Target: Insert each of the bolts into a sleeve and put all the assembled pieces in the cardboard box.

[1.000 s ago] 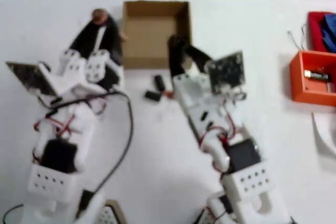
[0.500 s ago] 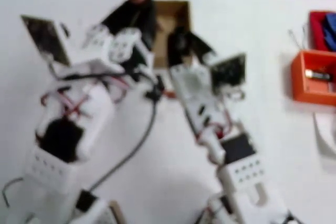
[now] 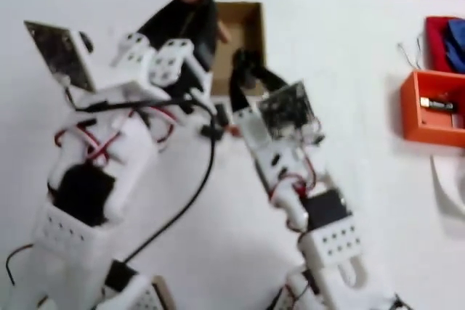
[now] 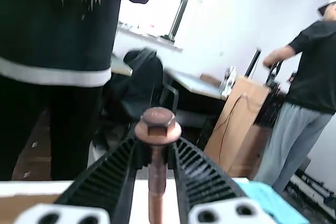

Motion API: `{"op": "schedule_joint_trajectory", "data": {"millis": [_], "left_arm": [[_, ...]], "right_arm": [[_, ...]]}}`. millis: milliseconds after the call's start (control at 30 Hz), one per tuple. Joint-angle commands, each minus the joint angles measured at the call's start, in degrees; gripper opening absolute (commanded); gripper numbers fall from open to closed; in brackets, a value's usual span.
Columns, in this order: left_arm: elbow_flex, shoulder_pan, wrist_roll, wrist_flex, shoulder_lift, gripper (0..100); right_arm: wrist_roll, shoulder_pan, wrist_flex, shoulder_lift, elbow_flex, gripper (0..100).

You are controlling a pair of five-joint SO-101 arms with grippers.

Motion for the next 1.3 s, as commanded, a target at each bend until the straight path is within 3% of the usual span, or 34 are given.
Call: {"op": "schedule_joint_trajectory", "data": {"millis": [0,133,367,600,800,1100,1267], "left_arm": [[0.1,0.5,0.4,1.0,-0.6,2],[1.5,1.1,0.4,0.7,-0.6,2],[1.9,8.6,0.1,0.7,-0.3,2],[1.9,8.8,0.1,1.1,-0.5,2],[1.9,9.1,0.1,1.1,-0.6,2],[5.3,9.9,-0.1,0.7,-0.1,2],[6.3,12.4,-7.0,0.6,-0.1,2]], "right_arm": [[0.8,0.1,0.4,-10.5,3.1,2.3],[0.8,0.0,0.4,-18.3,8.5,2.3],[0.8,0.0,-2.3,-20.2,12.0,2.3],[0.8,0.1,-5.4,-20.2,12.7,2.3],[-14.2,2.9,-5.1,-20.2,13.6,2.3],[-9.9,2.9,-5.3,-20.2,13.8,2.3],[-9.1,2.9,-5.3,-20.2,13.8,2.3]]}}
